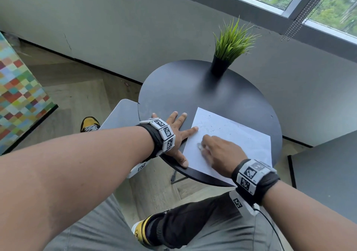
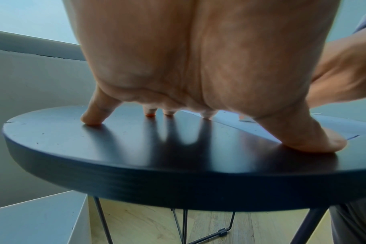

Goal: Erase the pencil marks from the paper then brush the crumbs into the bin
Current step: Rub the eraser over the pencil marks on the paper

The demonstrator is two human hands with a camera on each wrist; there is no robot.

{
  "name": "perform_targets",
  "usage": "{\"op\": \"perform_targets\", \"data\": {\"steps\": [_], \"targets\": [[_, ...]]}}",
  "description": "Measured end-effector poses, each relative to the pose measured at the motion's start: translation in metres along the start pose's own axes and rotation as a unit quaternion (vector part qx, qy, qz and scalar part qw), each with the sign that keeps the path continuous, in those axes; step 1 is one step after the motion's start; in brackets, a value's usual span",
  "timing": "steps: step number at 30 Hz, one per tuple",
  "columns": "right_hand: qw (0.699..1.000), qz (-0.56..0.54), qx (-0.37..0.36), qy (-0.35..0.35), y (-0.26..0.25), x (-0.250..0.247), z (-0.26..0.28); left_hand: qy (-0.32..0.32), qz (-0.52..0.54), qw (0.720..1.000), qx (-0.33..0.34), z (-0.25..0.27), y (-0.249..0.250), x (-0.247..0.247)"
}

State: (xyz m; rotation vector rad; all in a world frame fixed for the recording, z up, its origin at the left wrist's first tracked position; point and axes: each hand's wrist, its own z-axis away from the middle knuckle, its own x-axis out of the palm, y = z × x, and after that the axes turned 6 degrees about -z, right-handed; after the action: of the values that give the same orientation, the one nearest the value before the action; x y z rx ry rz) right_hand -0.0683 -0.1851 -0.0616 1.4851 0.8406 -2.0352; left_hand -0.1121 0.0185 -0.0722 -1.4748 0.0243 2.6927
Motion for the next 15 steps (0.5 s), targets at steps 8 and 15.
{"op": "perform_targets", "data": {"steps": [8,15], "targets": [[0.997,0.012,-0.045,-0.054,-0.001,0.001,0.018,0.006,0.009,1.0,0.002,-0.002,-0.001,0.003],[0.994,-0.011,0.107,-0.009,0.045,-0.005,0.002,0.003,0.01,1.0,-0.001,-0.001,-0.001,0.004]]}}
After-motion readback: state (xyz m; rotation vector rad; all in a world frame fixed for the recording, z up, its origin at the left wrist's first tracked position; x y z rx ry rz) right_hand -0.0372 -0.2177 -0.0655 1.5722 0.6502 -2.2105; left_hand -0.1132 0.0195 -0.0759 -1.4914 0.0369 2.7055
